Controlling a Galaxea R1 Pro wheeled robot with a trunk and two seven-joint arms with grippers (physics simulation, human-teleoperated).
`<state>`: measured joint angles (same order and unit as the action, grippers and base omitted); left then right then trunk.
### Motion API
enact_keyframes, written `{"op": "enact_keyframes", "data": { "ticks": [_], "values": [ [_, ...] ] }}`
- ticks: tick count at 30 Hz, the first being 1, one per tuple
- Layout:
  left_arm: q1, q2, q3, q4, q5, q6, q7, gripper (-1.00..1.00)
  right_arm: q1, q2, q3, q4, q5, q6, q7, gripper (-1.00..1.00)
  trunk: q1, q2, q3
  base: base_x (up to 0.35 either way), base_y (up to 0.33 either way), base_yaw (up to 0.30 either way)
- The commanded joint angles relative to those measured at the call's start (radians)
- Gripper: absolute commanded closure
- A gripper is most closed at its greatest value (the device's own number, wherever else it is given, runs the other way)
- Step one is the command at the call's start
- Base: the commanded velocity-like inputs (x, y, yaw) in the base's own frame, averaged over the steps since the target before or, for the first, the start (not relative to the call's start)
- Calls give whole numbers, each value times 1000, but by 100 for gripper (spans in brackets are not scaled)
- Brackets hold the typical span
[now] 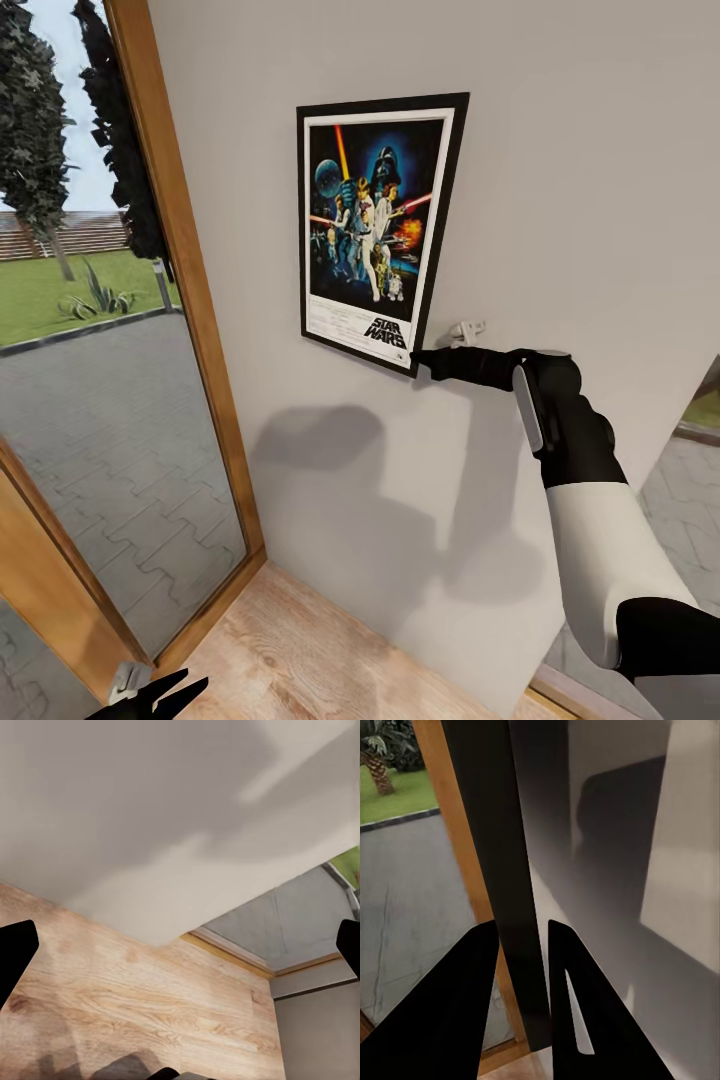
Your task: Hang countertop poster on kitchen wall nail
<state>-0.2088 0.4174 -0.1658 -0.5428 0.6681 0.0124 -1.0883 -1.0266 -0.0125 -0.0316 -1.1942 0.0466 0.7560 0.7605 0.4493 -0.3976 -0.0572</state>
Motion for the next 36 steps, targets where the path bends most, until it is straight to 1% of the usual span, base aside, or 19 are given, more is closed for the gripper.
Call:
{"op": "enact_keyframes", "data": {
  "ticks": [1, 16, 18, 21, 36],
  "values": [
    [-1, 1, -7, 0, 10, 1, -1, -100, -1, 0, -1, -1, 4, 5, 7, 100, 1, -2, -2, 0, 0, 0],
    [-1, 1, -7, 0, 10, 1, -1, -100, -1, 0, -3, -1, 3, 5, 5, 100, 1, -2, -2, 0, 0, 0],
    [-1, -1, -4, 1, 8, 3, -7, -100, 1, 12, -8, 1, -4, 4, -6, 100, 1, -2, -2, 0, 0, 0],
    [-1, -1, -4, 1, 8, 3, -7, -100, 0, 29, -8, 1, -2, 4, -7, 100, 1, -2, -2, 0, 0, 0],
    [-1, -1, -4, 1, 8, 3, -7, -100, 0, 30, -8, 1, -2, 4, -7, 100, 1, -2, -2, 0, 0, 0]
  ]
}}
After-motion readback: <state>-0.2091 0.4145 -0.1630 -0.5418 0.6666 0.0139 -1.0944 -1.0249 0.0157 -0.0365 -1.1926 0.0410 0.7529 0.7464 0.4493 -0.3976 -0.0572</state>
